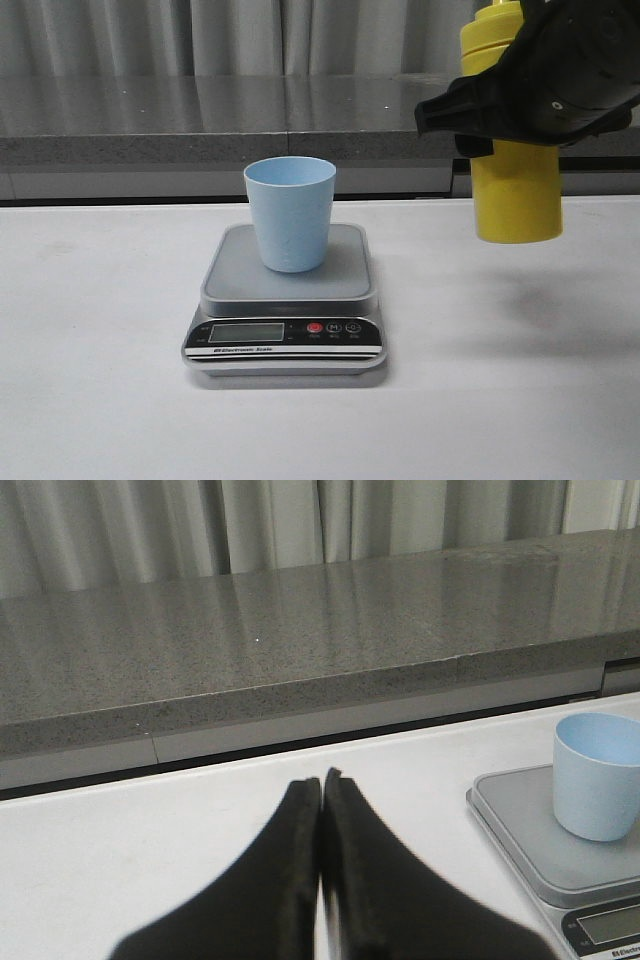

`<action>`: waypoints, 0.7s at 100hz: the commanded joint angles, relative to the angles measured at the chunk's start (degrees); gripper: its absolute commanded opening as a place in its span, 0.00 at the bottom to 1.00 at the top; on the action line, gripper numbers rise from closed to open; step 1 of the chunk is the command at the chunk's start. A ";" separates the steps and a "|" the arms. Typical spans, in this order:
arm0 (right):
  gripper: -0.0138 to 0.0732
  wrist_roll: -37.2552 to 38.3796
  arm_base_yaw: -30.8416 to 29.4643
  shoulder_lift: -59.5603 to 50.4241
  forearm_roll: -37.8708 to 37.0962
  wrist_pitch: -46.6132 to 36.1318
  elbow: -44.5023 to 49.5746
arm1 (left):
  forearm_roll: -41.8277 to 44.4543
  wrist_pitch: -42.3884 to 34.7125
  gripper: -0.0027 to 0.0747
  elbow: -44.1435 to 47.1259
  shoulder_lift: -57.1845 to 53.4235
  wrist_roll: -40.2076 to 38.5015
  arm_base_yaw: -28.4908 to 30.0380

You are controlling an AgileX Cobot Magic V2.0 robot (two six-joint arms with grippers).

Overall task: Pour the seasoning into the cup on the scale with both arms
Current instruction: 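Turn the bottle upright with the right gripper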

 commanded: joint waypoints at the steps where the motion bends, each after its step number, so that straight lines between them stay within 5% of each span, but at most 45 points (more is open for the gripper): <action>1: 0.55 0.17 -0.20 -2.62 -3.12 3.31 -1.13 | -0.05 -4.42 0.01 -1.79 0.45 -0.25 0.21; 53: 0.55 -0.11 -0.20 -3.16 -3.12 1.96 -1.72 | -0.05 -4.42 0.01 -1.79 0.45 -0.25 0.21; 70: 0.55 -7.37 -0.20 -4.68 0.72 3.71 -3.33 | -0.05 -4.42 0.01 -1.79 0.45 -0.25 0.21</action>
